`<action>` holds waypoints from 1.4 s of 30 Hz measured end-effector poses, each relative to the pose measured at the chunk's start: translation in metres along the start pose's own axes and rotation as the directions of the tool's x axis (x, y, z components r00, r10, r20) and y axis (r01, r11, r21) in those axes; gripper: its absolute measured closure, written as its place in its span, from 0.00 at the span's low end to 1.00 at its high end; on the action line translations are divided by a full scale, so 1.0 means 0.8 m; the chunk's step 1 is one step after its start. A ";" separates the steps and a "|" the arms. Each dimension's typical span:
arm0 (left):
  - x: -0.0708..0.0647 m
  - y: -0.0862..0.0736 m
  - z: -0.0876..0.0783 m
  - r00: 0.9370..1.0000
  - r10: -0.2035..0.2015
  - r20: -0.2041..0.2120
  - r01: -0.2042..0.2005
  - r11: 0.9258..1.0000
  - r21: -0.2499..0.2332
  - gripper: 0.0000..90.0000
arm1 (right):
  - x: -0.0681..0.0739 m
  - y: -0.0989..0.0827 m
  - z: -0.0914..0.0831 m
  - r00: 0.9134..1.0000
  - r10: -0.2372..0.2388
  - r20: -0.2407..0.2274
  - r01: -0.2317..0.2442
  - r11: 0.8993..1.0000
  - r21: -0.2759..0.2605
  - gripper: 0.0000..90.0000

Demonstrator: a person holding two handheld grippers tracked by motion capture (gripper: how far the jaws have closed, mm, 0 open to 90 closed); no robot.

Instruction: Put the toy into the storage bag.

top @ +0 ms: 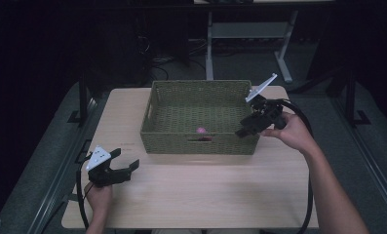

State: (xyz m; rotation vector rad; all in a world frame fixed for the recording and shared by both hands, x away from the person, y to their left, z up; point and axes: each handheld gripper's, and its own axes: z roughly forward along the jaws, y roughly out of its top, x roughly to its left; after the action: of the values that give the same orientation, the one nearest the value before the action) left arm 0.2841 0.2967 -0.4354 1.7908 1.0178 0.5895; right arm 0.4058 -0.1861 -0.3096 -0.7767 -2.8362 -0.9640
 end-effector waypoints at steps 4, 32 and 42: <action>0.000 0.000 0.000 1.000 0.002 0.001 -0.002 1.000 0.002 0.15 | 0.004 -0.009 -0.002 1.000 0.001 0.011 -0.001 1.000 -0.005 0.42; -0.002 0.000 0.000 1.000 0.007 0.000 -0.007 1.000 0.005 0.15 | 0.021 -0.086 0.017 0.999 0.054 0.006 -0.054 0.998 -0.037 0.36; -0.002 0.000 0.001 1.000 0.007 0.001 -0.007 1.000 0.005 0.15 | 0.030 -0.109 0.026 0.998 0.063 0.005 -0.063 0.997 -0.046 0.35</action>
State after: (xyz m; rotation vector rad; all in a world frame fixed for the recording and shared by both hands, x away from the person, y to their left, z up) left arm 0.2837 0.2949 -0.4359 1.7992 1.0139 0.5912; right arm 0.3461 -0.2224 -0.3705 -0.8693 -2.7860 -1.0233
